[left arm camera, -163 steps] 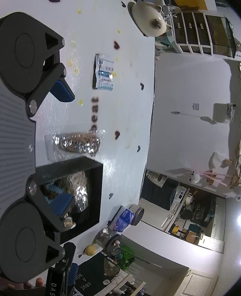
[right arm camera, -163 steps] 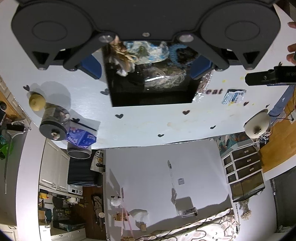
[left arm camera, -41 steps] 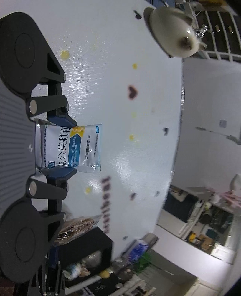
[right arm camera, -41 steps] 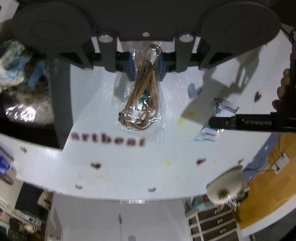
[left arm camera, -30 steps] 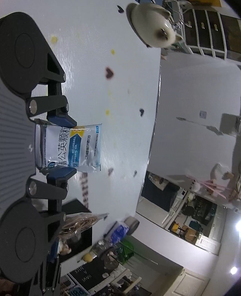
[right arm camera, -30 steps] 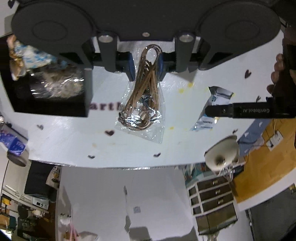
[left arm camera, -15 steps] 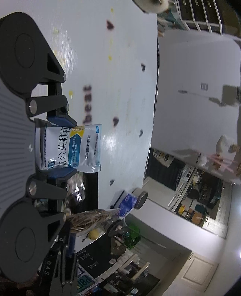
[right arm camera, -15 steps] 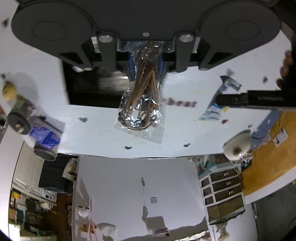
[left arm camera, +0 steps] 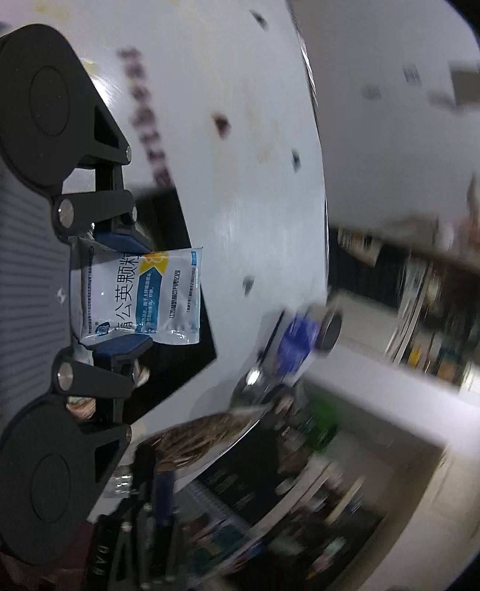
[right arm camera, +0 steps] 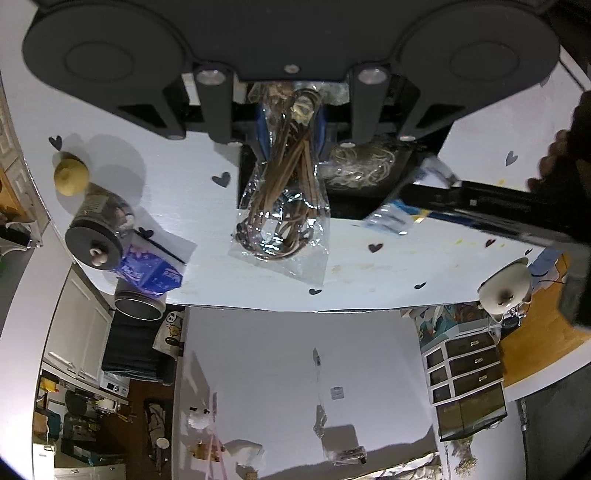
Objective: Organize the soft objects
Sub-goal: 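Carry the sachet and cord bag over the box and open both tools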
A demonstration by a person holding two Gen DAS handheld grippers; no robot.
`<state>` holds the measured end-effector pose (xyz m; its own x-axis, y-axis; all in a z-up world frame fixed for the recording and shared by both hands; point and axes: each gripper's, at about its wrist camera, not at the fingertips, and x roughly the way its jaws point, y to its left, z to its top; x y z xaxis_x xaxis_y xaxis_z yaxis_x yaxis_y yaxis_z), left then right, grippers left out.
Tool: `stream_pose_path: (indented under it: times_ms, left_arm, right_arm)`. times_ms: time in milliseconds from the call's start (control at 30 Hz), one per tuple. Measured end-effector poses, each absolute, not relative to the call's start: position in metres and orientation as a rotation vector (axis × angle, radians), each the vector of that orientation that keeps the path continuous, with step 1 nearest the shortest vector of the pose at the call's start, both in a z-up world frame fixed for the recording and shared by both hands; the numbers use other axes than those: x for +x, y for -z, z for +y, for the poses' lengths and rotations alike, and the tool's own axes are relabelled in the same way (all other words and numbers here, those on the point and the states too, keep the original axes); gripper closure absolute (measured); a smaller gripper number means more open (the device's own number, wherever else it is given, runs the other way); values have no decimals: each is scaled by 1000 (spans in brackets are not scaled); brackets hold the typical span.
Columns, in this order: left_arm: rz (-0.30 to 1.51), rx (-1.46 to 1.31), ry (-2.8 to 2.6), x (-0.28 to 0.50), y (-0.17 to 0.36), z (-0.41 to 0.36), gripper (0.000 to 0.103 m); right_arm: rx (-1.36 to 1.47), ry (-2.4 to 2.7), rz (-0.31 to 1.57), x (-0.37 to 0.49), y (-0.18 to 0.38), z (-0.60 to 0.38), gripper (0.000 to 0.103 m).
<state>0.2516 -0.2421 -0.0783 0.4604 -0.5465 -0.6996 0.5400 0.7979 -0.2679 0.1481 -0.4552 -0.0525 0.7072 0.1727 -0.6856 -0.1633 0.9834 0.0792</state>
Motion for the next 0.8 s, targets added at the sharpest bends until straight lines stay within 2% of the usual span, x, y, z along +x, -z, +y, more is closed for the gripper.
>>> stream_pose_path:
  times_ms: [367,567,633,767,800]
  left_arm:
    - [1005,321,1168,252,119,-317,53]
    - [1008,342,1247,267,135,-327,40]
    - [1018,313,1240,268,131,-322,33]
    - [978,195,1190,268,113,-302,35]
    - [965,168,1179,268,108,-297,43]
  right_arm:
    - [63,-127,759,143,55,-492,76]
    - [63,-141,772,144,57,-493,76]
    - [56,-152,772,145,56,-491,76]
    - [54,-158,764,151,54,-491,76]
    - [55,-159,761,152,53,-491,76]
